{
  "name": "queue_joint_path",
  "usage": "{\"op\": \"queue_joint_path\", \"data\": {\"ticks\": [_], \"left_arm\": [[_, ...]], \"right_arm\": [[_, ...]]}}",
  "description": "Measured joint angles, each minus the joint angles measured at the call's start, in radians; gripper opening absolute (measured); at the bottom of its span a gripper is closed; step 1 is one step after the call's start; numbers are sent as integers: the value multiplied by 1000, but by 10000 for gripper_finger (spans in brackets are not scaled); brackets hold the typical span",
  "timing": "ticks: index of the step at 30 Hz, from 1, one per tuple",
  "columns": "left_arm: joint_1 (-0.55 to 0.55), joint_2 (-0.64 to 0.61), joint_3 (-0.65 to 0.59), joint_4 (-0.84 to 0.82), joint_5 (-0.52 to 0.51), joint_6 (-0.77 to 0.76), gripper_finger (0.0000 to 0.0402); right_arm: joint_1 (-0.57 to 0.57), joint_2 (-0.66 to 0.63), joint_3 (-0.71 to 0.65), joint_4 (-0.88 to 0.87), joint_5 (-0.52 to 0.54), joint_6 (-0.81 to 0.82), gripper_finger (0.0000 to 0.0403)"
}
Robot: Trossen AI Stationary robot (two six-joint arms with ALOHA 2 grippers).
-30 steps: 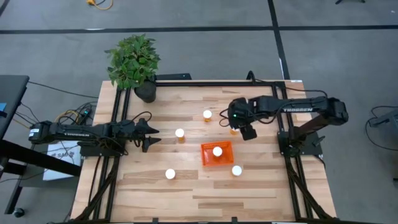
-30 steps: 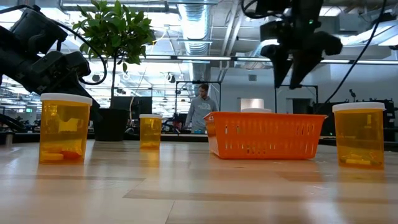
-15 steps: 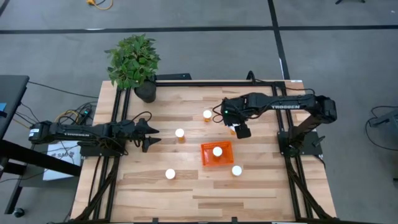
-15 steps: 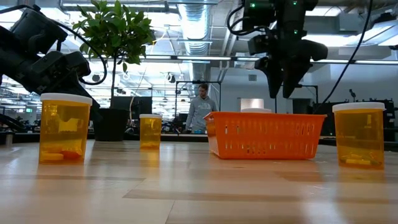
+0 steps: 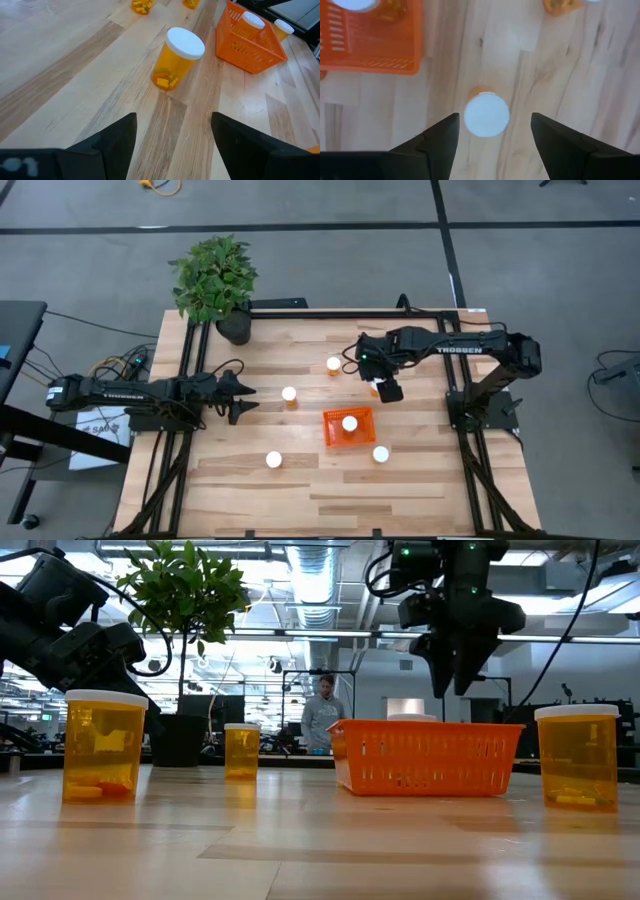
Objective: Pick and place pill bottles into a basket
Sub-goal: Put the orange pill bottle into the orange bin
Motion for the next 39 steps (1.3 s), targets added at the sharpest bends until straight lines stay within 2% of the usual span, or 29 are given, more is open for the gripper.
{"op": "queue_joint_path", "data": {"ticks": [11, 19, 23, 39], "left_arm": [[0, 0, 0, 0, 0, 0, 245], [0, 0, 0, 0, 0, 0, 245], [0, 0, 0, 0, 0, 0, 245], [0, 0, 0, 0, 1, 0, 245]], "right_arm": [[-4, 0, -17, -2, 10, 0, 245], [-4, 0, -17, 1, 43, 8, 310], [-11, 0, -17, -7, 40, 8, 329], [-16, 82, -24, 25, 35, -19, 327]]}}
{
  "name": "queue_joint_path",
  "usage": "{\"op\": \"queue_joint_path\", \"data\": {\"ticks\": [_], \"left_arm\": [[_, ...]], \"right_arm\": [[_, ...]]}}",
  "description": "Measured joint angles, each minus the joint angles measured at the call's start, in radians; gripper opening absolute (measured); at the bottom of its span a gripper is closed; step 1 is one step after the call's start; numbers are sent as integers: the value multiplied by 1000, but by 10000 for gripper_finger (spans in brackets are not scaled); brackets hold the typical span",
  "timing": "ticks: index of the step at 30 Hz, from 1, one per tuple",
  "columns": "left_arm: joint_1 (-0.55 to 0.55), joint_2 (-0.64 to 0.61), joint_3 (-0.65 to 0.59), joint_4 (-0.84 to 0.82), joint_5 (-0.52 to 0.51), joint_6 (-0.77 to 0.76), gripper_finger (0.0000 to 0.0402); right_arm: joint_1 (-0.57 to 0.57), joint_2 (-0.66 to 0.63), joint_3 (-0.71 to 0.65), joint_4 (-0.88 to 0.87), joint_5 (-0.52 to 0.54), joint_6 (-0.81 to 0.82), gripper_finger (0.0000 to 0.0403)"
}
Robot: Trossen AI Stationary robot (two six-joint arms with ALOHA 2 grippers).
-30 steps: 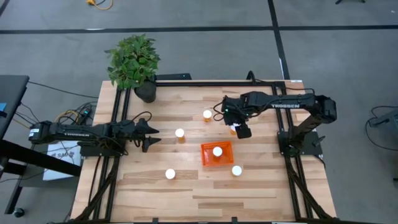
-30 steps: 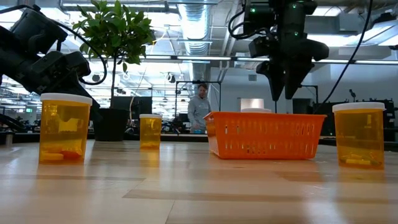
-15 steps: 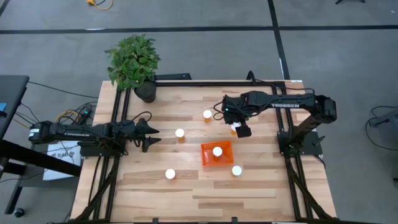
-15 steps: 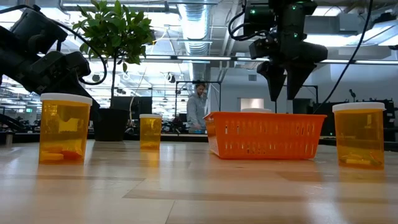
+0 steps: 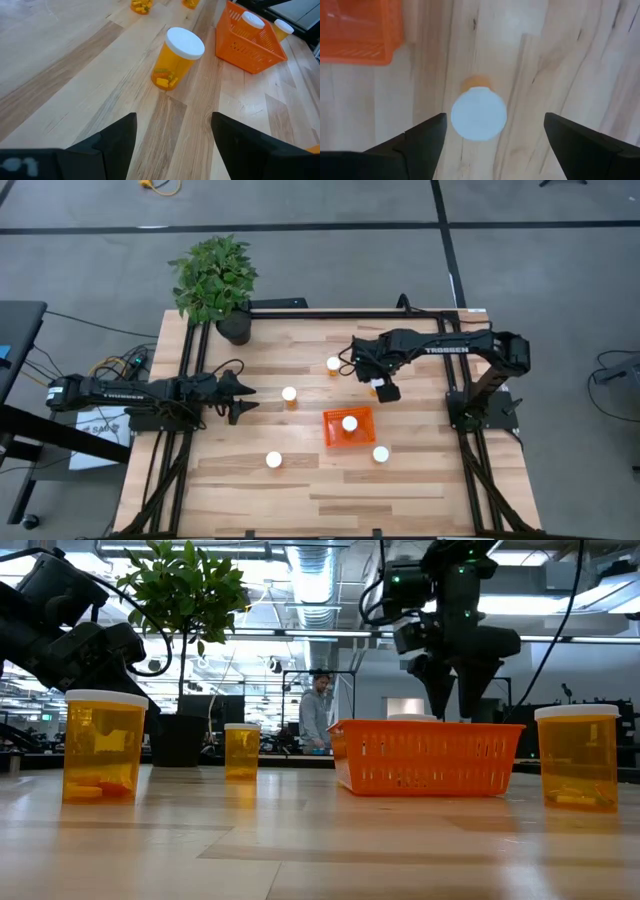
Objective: Pick and place pill bottles into a basket
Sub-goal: Put the orange pill bottle into the orange bin
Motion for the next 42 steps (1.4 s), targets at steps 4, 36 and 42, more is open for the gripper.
{"op": "queue_joint_path", "data": {"ticks": [4, 36, 42], "left_arm": [[0, 0, 0, 0, 0, 0, 245], [0, 0, 0, 0, 0, 0, 245], [0, 0, 0, 0, 0, 0, 245]], "right_arm": [[1, 0, -53, 30, 0, 0, 327], [6, 0, -147, 150, -27, -1, 327], [6, 0, -147, 151, -27, -1, 326]]}}
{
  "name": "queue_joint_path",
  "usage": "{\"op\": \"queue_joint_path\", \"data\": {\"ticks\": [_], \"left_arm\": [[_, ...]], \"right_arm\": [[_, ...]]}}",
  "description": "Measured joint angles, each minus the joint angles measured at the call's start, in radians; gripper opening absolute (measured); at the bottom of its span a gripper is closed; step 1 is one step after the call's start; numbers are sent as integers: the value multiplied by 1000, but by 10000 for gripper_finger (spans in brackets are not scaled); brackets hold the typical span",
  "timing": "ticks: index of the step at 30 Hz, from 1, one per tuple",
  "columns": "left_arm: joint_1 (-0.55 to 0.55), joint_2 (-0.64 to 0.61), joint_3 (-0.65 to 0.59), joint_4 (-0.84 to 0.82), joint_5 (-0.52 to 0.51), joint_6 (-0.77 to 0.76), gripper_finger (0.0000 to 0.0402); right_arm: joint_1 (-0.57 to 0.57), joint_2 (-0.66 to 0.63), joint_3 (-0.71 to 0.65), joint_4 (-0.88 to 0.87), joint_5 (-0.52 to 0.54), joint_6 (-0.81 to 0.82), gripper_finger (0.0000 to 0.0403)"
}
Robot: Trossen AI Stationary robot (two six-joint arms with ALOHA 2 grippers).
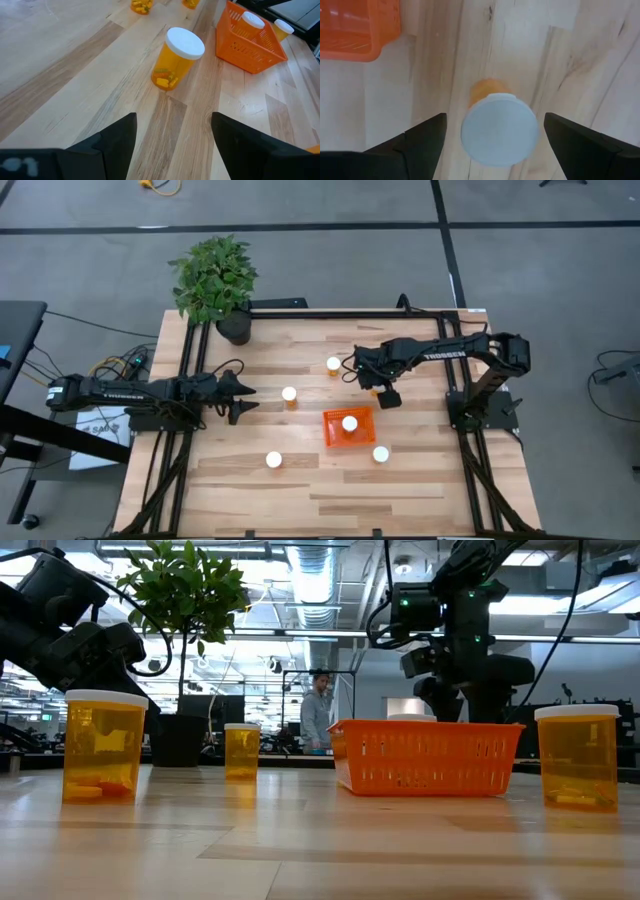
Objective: Pick and place pill bottles into a basket
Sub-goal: Put the orange pill bottle into the orange bin
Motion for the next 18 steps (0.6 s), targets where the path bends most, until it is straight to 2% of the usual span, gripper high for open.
{"op": "queue_joint_path", "data": {"ticks": [18], "left_arm": [[0, 0, 0, 0, 0, 0, 245]], "right_arm": [[0, 0, 0, 3, 1, -5, 285]]}}
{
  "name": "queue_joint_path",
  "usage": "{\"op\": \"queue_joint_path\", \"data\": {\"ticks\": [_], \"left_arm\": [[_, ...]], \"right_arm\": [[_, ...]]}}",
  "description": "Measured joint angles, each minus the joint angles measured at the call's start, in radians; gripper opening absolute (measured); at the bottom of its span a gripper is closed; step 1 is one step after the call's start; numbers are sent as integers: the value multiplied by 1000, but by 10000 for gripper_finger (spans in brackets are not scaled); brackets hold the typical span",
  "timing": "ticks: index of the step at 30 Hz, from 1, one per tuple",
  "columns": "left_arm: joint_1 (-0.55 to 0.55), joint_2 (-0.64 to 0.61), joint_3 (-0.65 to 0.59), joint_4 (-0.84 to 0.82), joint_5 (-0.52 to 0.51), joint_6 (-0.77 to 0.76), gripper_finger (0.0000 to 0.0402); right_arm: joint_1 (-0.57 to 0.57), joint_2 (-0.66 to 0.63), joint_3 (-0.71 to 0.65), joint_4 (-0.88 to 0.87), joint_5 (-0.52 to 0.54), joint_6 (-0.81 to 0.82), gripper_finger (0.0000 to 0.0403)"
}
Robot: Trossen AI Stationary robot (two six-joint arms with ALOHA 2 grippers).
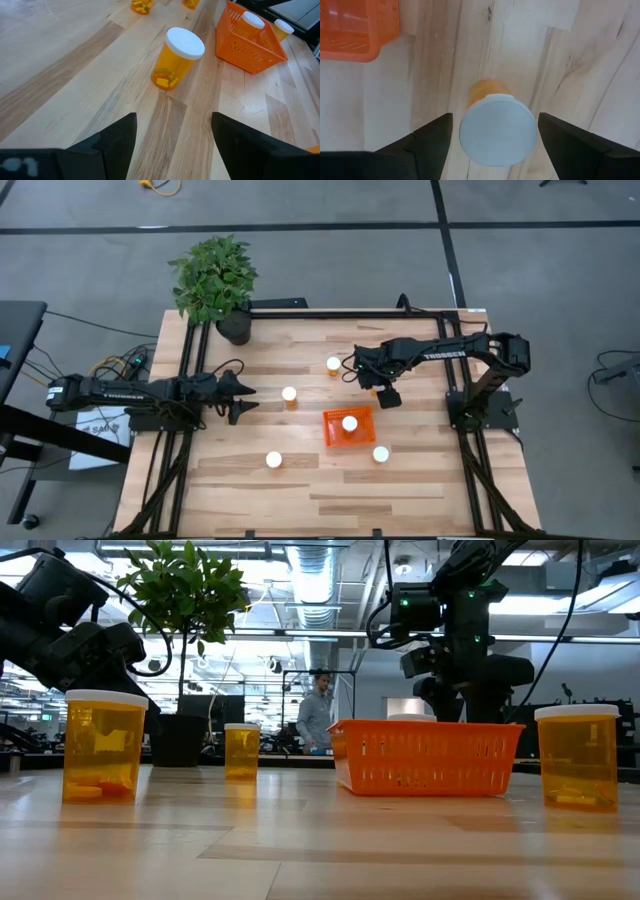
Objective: Pick and place pill bottles into a basket
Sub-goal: Put the orange pill bottle into the orange bin
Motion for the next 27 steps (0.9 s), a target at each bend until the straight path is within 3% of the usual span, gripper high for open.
{"op": "queue_joint_path", "data": {"ticks": [27], "left_arm": [[0, 0, 0, 0, 0, 0, 245]], "right_arm": [[0, 0, 0, 0, 32, 6, 285]]}}
